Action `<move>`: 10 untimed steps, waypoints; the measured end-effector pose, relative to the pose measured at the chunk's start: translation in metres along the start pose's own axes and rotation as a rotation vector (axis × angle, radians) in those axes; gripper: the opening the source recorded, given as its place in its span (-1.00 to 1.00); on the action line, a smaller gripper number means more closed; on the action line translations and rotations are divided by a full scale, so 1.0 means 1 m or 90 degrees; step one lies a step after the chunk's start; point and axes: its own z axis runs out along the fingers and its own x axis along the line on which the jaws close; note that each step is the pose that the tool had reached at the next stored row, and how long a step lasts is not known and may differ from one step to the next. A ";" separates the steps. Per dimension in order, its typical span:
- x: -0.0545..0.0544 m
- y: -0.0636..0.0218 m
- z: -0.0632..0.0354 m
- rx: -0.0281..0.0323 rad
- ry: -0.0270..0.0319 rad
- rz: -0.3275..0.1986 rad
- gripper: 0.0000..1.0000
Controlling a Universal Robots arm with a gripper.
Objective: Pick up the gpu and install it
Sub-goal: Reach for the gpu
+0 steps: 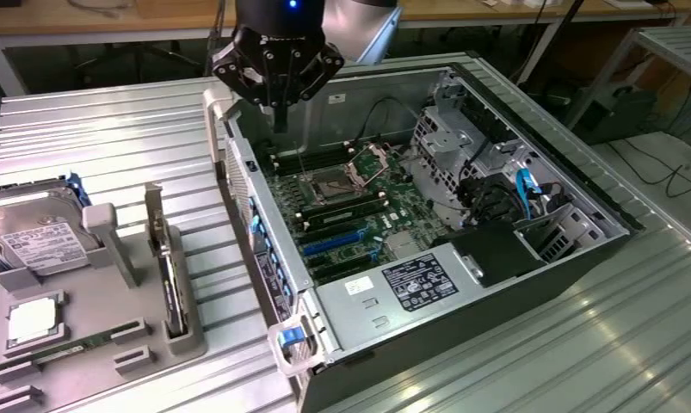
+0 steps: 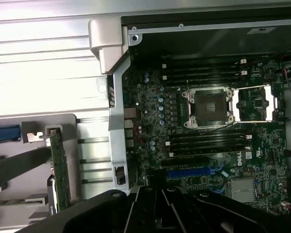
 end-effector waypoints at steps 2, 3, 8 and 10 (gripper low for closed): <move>0.002 -0.0001 -0.0001 0.0000 0.0000 0.000 -0.79; 0.003 -0.0002 -0.0001 0.0000 0.0000 0.000 -0.79; 0.010 -0.0008 -0.0002 0.0000 0.0000 0.000 -0.79; 0.014 -0.0010 -0.0003 0.0000 0.0000 0.000 -0.79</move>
